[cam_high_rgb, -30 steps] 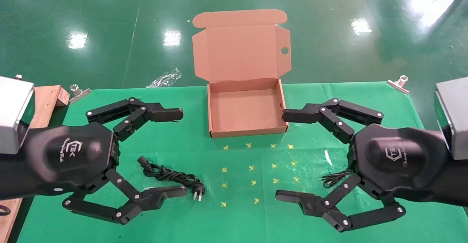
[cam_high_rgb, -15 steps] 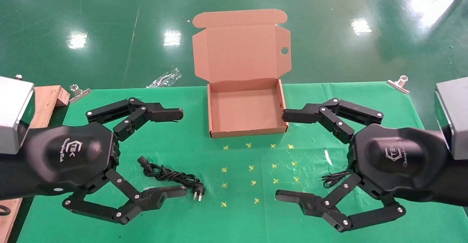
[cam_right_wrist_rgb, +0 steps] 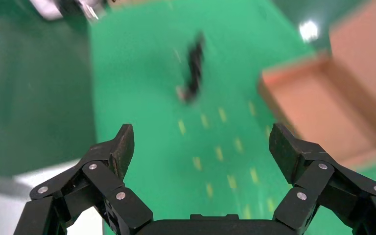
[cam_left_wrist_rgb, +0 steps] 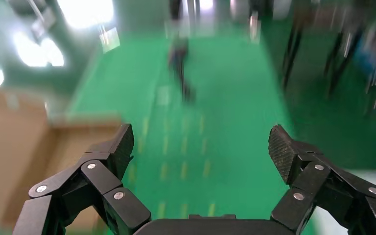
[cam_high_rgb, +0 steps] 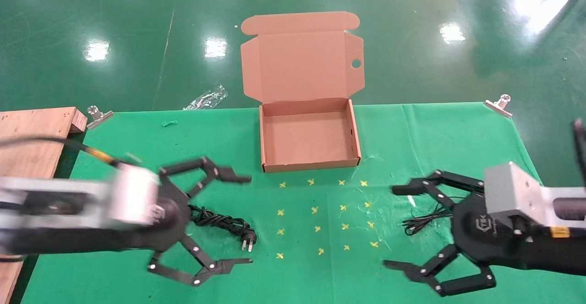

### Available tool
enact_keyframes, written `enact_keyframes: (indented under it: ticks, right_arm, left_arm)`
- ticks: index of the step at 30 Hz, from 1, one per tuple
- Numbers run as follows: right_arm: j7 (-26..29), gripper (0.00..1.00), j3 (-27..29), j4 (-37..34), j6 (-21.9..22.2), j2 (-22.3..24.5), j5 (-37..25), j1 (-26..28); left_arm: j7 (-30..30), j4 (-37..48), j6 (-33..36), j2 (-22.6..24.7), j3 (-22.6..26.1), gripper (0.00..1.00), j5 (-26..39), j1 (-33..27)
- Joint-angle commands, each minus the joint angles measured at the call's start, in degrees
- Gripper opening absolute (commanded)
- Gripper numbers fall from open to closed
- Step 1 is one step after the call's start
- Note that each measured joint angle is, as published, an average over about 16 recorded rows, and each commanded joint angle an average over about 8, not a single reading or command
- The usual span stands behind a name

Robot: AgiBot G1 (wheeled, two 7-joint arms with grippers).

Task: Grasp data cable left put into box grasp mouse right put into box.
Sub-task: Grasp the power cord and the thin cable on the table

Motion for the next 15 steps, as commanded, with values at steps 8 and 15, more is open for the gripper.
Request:
enact_keyframes:
  ticks: [8,15]
  right_arm:
    - [-0.22,1.00,-0.42,-0.25,2.81,1.28,-3.33,-1.82]
    - [-0.41,1.00,-0.48,-0.83,3.68,1.14,-3.85,-2.32]
  left_arm:
    - [1.77,-0.44,-9.17,7.76,8.89,1.00,28.19,-2.90]
    - [-4.23,-0.36,-13.02,12.70,13.28,1.00,43.92,-3.23]
